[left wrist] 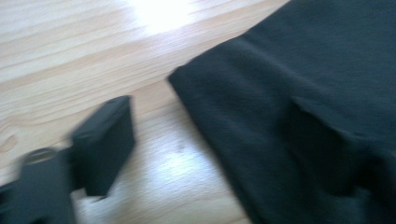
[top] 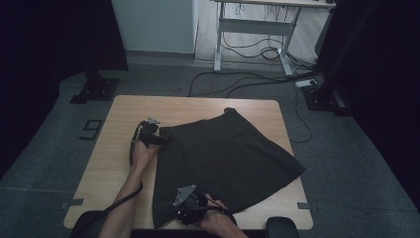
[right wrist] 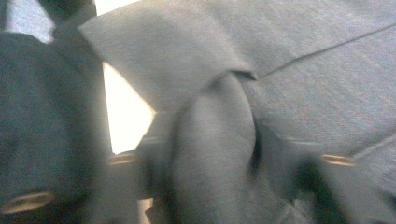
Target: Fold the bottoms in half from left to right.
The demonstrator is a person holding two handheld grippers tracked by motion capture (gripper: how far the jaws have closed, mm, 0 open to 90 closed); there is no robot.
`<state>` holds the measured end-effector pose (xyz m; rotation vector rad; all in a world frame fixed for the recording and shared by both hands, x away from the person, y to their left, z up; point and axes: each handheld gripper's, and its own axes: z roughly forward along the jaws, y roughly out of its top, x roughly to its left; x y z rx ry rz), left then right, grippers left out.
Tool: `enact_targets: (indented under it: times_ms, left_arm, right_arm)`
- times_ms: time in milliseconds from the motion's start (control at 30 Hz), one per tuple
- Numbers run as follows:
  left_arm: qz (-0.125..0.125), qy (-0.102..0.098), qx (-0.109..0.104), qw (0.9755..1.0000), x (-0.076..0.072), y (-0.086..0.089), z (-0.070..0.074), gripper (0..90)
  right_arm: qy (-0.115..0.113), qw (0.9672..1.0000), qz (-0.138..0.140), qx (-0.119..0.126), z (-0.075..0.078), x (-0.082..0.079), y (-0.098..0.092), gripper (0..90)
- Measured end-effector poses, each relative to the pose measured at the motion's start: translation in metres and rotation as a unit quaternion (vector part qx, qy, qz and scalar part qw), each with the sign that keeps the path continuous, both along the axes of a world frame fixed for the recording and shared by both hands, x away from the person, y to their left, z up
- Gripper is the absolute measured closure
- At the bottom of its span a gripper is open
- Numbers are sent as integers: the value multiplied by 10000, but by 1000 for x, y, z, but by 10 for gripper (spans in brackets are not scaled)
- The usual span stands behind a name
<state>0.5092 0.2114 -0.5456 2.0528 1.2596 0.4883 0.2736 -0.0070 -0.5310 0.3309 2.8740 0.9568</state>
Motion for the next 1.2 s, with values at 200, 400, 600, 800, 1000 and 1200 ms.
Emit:
enact_targets:
  times_ms: [200,400,600,800,1000,1200]
  left_arm:
    - [-168,59,-178,9997,-2,-11,2,695]
    - [-325,83,-48,9994,-2,-15,5,848]
    - [-375,77,-79,9992,-10,4,4,849]
    - [-317,97,-81,9994,-23,30,5,849]
    - [-173,144,-83,9997,-43,69,6,847]
    - [-22,187,-70,9998,-57,97,7,846]
  right_arm:
    - [33,9997,-230,-46,2,7,-2,787]
    - [143,9998,-148,-84,3,11,0,793]
    - [262,9997,3,20,2,10,12,793]
    - [377,9987,329,106,1,3,44,792]
    - [417,9971,624,114,1,-7,76,792]
    - [493,9946,898,165,1,-16,103,791]
